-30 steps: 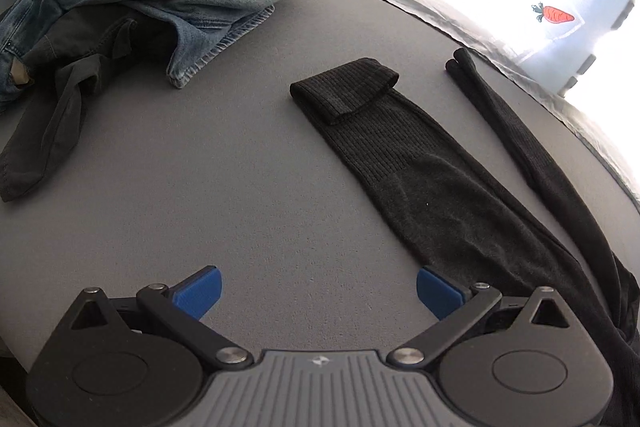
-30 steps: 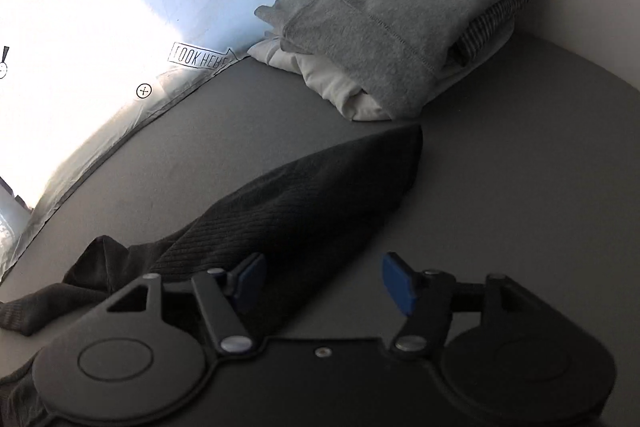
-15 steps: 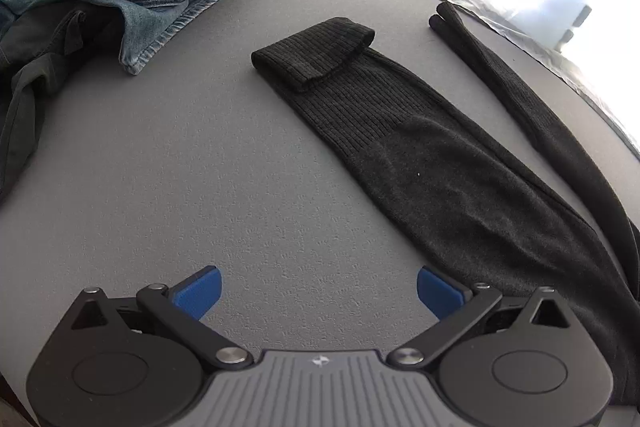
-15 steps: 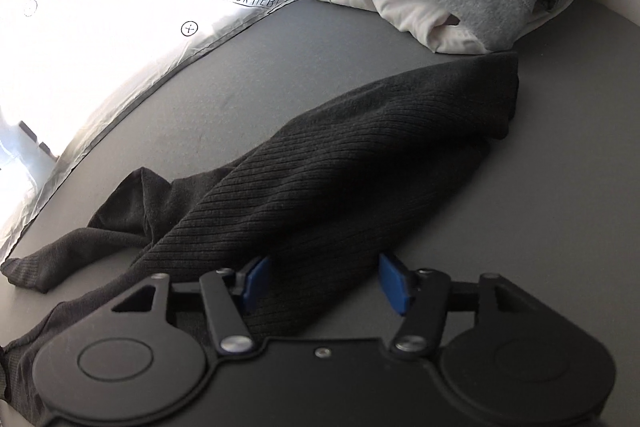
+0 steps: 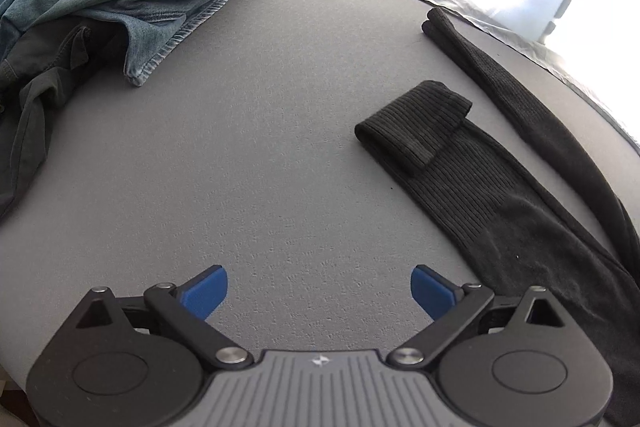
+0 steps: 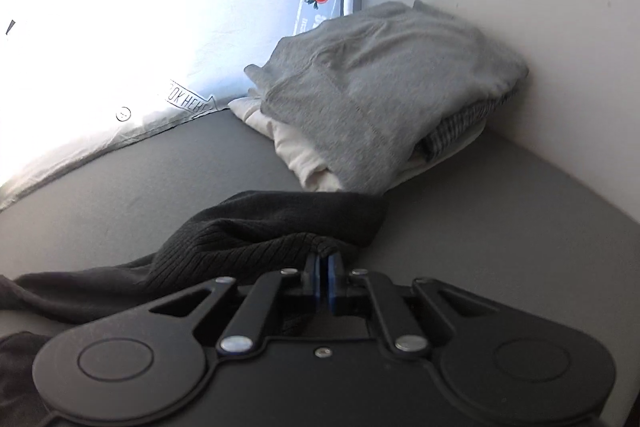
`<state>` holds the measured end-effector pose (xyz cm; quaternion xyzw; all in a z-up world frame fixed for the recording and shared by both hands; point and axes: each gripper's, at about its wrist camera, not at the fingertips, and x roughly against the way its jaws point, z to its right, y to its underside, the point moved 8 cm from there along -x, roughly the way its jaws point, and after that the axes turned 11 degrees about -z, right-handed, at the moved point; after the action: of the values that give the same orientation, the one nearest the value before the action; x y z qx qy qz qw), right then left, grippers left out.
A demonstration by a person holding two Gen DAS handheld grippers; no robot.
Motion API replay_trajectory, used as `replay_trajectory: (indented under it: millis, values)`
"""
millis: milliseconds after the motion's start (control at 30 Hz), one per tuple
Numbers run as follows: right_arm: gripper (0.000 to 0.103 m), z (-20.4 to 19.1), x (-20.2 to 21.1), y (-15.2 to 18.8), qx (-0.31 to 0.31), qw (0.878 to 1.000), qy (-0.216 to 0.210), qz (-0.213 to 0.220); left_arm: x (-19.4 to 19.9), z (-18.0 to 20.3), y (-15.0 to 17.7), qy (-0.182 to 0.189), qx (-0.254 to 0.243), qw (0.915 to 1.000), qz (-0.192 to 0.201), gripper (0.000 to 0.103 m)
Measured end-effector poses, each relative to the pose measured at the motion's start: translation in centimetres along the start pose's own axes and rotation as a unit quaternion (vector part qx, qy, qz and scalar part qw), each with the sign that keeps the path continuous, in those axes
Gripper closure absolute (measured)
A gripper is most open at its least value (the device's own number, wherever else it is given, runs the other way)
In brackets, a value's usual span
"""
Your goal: Fold clothes
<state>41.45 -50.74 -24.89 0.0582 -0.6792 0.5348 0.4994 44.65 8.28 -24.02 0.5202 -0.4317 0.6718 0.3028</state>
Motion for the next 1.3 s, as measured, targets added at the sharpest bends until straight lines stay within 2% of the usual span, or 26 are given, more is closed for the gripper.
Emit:
replay_trajectory:
  millis: [100, 200, 267, 333, 433, 500, 600, 800, 900, 933, 967, 1000, 1033, 1067, 1100, 1133, 1200, 1233, 1267, 1300]
  values:
    - [0.094, -0.7, -1.0, 1.0, 0.073, 0.997, 0.032, -0.009, -0.4, 1.2, 0.0, 0.011, -0.029, 0.9995, 0.001, 0.017]
    - [0.092, -1.7, -2.2, 3.0, 0.111, 0.992, 0.052, -0.03, -0.3, 2.9, -0.3, 0.014, -0.081, 0.9963, 0.025, 0.026]
    - [0.086, -1.9, -3.1, 4.5, 0.102, 0.992, 0.052, -0.054, -0.2, 4.0, -0.5, 0.01, -0.12, 0.9915, 0.048, 0.03]
    - [0.086, -2.1, -3.4, 5.1, 0.106, 0.991, 0.056, -0.055, -0.2, 5.5, -0.7, -0.009, -0.176, 0.9812, 0.08, 0.038]
    - [0.086, -2.6, -3.5, 5.4, 0.13, 0.988, 0.072, -0.04, -0.8, 7.3, -1.4, -0.063, -0.258, 0.9572, 0.116, 0.048]
    - [0.086, -2.8, -3.8, 5.4, 0.126, 0.988, 0.077, -0.038, -1.8, 8.3, -1.9, -0.1, -0.308, 0.9368, 0.133, 0.052]
    - [0.086, -3.2, -4.2, 5.4, 0.133, 0.987, 0.088, -0.034, -3.2, 9.3, -2.7, -0.137, -0.367, 0.9083, 0.148, 0.061]
    - [0.086, -3.6, -4.3, 5.5, 0.14, 0.985, 0.101, -0.028, -4.6, 10.4, -3.4, -0.165, -0.446, 0.8627, 0.17, 0.061]
    - [0.086, -3.8, -4.4, 5.6, 0.142, 0.984, 0.104, -0.026, -5.0, 11.0, -3.3, -0.183, -0.492, 0.8304, 0.186, 0.061]
    - [0.086, -3.8, -4.4, 5.6, 0.143, 0.984, 0.106, -0.025, -5.2, 11.1, -3.4, -0.189, -0.502, 0.8222, 0.19, 0.061]
    - [0.086, -3.9, -4.4, 5.6, 0.144, 0.983, 0.108, -0.025, -5.3, 11.2, -3.5, -0.193, -0.509, 0.8164, 0.194, 0.061]
    - [0.086, -3.9, -4.4, 5.6, 0.146, 0.983, 0.11, -0.024, -5.5, 11.3, -3.8, -0.197, -0.51, 0.8142, 0.196, 0.06]
    - [0.086, -4.0, -4.5, 5.6, 0.149, 0.982, 0.112, -0.024, -5.6, 11.2, -4.3, -0.197, -0.502, 0.8191, 0.196, 0.062]
    - [0.086, -4.1, -4.5, 5.6, 0.151, 0.982, 0.114, -0.024, -5.7, 10.9, -4.9, -0.196, -0.488, 0.8286, 0.192, 0.065]
    - [0.086, -4.1, -4.5, 5.6, 0.153, 0.981, 0.115, -0.024, -5.9, 10.4, -5.8, -0.193, -0.463, 0.8464, 0.179, 0.084]
    - [0.086, -4.1, -4.5, 5.6, 0.154, 0.981, 0.115, -0.024, -6.0, 9.6, -6.7, -0.187, -0.43, 0.8673, 0.168, 0.096]
    - [0.086, -4.1, -4.4, 5.6, 0.15, 0.982, 0.113, -0.025, -5.9, 7.3, -8.7, -0.161, -0.334, 0.9165, 0.15, 0.096]
    - [0.087, -4.0, -4.4, 5.6, 0.145, 0.983, 0.11, -0.025, -5.8, 6.3, -9.4, -0.135, -0.291, 0.9363, 0.142, 0.095]
    - [0.086, -3.8, -4.3, 5.6, 0.136, 0.985, 0.106, -0.023, -5.7, 5.3, -10.1, -0.109, -0.248, 0.9533, 0.134, 0.095]
    - [0.085, -3.6, -4.3, 5.5, 0.125, 0.987, 0.102, -0.023, -5.6, 4.7, -10.6, -0.089, -0.218, 0.9635, 0.127, 0.091]
